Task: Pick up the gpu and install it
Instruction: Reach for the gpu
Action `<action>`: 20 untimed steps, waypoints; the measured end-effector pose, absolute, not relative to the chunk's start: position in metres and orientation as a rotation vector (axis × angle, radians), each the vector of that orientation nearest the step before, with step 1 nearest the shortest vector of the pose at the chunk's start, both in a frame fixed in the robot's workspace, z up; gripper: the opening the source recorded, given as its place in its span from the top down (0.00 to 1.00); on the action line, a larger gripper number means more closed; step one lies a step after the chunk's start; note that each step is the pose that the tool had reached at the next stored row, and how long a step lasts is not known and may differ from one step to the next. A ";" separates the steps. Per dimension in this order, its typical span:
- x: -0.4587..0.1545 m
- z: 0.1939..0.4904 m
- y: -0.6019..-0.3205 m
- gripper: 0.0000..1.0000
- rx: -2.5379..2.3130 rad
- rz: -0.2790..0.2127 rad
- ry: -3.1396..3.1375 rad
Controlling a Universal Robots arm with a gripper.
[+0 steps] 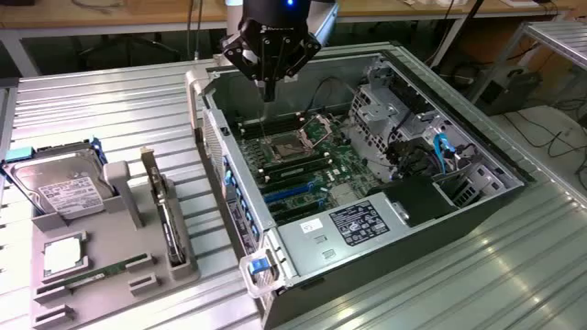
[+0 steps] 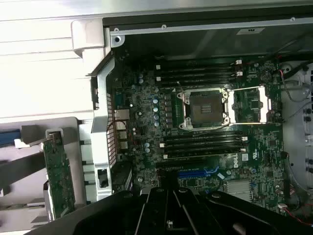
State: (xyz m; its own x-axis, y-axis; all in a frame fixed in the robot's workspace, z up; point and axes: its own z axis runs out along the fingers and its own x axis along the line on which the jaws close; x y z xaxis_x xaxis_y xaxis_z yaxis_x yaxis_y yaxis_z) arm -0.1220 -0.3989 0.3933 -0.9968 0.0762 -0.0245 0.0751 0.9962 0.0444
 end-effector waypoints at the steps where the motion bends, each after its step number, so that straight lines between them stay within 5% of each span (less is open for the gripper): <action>1: -0.122 0.393 -0.399 0.89 0.118 0.068 3.112; 20: -0.147 0.393 -0.412 0.89 0.118 0.068 3.113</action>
